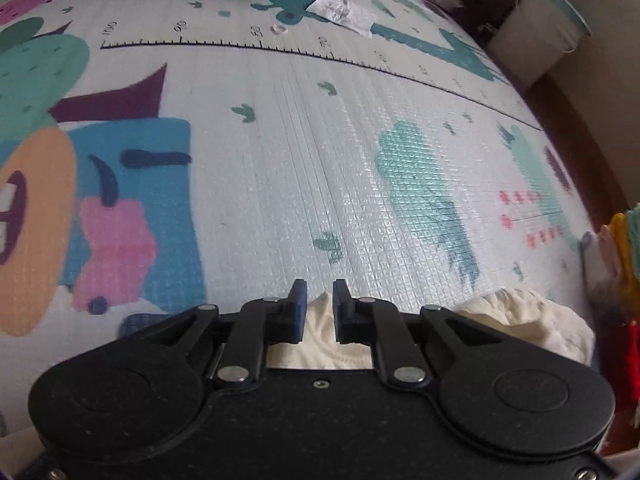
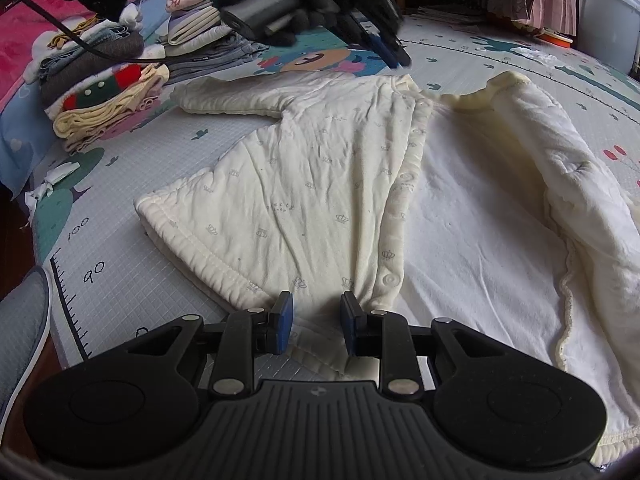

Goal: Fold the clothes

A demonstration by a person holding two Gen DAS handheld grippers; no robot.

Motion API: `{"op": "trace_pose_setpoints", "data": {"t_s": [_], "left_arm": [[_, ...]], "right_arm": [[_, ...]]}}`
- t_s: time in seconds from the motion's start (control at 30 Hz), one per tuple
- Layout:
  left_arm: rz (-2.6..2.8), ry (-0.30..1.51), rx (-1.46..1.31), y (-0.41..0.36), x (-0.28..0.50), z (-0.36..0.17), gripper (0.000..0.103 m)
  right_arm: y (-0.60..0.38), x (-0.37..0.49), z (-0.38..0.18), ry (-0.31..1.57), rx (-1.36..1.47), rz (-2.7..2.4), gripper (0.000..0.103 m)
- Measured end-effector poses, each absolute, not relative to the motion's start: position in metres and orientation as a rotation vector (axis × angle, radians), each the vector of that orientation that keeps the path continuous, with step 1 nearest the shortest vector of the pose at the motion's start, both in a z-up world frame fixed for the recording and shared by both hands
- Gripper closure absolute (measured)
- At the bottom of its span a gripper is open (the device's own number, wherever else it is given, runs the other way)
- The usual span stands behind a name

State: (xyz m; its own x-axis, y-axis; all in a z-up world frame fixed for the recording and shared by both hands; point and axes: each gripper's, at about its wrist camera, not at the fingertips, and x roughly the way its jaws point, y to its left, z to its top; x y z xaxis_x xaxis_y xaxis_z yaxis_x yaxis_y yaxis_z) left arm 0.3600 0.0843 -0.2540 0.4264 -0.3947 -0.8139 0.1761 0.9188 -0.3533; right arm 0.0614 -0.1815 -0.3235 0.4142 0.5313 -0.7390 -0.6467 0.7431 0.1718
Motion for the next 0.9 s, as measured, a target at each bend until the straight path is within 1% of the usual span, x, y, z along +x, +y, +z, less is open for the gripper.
{"op": "trace_pose_setpoints", "data": {"t_s": [0.1, 0.2, 0.27, 0.33, 0.37, 0.4, 0.47, 0.53, 0.6, 0.67, 0.7, 0.73, 0.77, 0.8, 0.9], "left_arm": [[-0.46, 1.075, -0.124, 0.077, 0.35, -0.25, 0.093], [-0.476, 1.091, 0.022, 0.058, 0.34, -0.266, 0.093], [-0.428, 1.107, 0.0, 0.061, 0.341, -0.278, 0.093], [-0.446, 1.08, -0.125, 0.077, 0.341, -0.27, 0.093], [-0.466, 1.069, -0.152, 0.084, 0.34, -0.263, 0.089], [-0.479, 1.061, -0.097, 0.087, 0.338, -0.257, 0.087], [-0.502, 1.044, 0.012, 0.092, 0.334, -0.246, 0.086], [-0.516, 1.035, 0.106, 0.098, 0.327, -0.245, 0.081], [-0.533, 1.042, 0.173, 0.102, 0.321, -0.254, 0.07], [-0.546, 1.049, 0.206, 0.102, 0.318, -0.264, 0.064], [-0.545, 1.054, 0.215, 0.102, 0.317, -0.269, 0.064], [-0.526, 1.059, 0.238, 0.101, 0.317, -0.275, 0.074], [-0.508, 1.062, 0.238, 0.103, 0.317, -0.279, 0.09], [-0.491, 1.065, 0.16, 0.112, 0.319, -0.278, 0.096], [-0.434, 1.066, -0.059, 0.139, 0.323, -0.276, 0.096]], "right_arm": [[-0.182, 0.061, -0.324, 0.867, -0.144, 0.744, 0.075], [-0.183, 0.06, -0.324, 0.863, -0.143, 0.742, 0.075], [-0.183, 0.06, -0.324, 0.862, -0.143, 0.737, 0.075], [-0.182, 0.059, -0.324, 0.861, -0.145, 0.733, 0.075], [-0.182, 0.059, -0.324, 0.862, -0.144, 0.732, 0.075], [-0.183, 0.06, -0.324, 0.863, -0.142, 0.734, 0.075], [-0.183, 0.06, -0.325, 0.861, -0.14, 0.735, 0.075], [-0.183, 0.06, -0.325, 0.861, -0.139, 0.733, 0.075], [-0.183, 0.06, -0.325, 0.862, -0.139, 0.734, 0.075], [-0.183, 0.061, -0.324, 0.864, -0.139, 0.735, 0.075], [-0.183, 0.06, -0.324, 0.863, -0.141, 0.734, 0.075], [-0.183, 0.06, -0.324, 0.862, -0.142, 0.734, 0.075], [-0.183, 0.06, -0.325, 0.861, -0.143, 0.734, 0.075], [-0.183, 0.06, -0.325, 0.86, -0.143, 0.735, 0.075], [-0.184, 0.06, -0.325, 0.857, -0.137, 0.736, 0.075]]}}
